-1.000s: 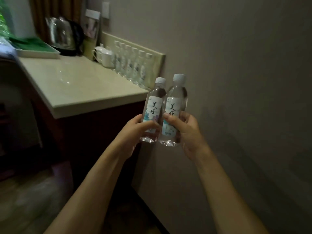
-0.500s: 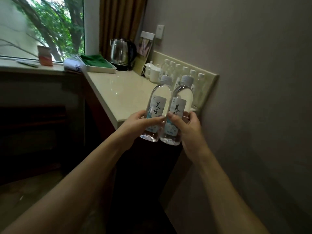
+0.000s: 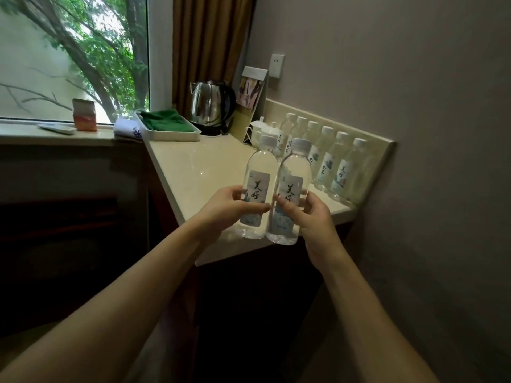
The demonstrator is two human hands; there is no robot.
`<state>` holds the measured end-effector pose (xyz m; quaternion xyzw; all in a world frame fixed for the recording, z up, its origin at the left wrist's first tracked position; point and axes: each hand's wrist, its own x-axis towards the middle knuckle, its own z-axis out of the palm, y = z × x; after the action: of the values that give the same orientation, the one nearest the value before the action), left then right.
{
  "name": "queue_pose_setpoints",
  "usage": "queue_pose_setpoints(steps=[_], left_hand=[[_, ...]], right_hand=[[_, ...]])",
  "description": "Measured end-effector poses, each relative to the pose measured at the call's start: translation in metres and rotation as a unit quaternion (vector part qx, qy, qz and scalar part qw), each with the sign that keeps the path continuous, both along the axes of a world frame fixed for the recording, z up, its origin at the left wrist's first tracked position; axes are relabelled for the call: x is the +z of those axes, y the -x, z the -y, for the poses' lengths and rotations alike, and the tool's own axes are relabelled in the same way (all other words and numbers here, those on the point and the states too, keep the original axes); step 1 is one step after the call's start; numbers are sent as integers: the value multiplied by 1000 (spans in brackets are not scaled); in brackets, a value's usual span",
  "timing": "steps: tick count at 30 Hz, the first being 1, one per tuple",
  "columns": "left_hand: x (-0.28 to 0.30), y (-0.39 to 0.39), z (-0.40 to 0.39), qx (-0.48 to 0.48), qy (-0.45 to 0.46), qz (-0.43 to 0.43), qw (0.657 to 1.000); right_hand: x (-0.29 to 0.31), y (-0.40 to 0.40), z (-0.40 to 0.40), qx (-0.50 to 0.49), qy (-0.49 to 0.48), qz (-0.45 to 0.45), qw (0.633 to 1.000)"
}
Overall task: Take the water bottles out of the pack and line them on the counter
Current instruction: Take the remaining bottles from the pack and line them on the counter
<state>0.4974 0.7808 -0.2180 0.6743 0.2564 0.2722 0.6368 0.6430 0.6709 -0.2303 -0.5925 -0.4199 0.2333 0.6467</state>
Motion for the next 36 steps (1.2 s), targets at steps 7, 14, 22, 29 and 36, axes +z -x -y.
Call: queue_pose_setpoints(steps=[7, 14, 22, 29, 36], left_hand=[[3, -51, -68, 9, -42, -25, 999], [-4, -80, -120, -6, -78, -16, 997], [-13, -105, -189, -60, -109, 4, 992], [-21, -113, -235, -118, -134, 10, 984], [-23, -118, -250, -150, -177, 9, 973]], right_hand=[[-8, -43, -65, -40, -4, 19, 999], [-16, -63, -109, -81, -6, 50, 995], [-17, -57, -154, -170, 50, 113, 978], [-10, -32, -183, -248, 103, 110, 957], [2, -12, -191, -335, 170, 114, 920]])
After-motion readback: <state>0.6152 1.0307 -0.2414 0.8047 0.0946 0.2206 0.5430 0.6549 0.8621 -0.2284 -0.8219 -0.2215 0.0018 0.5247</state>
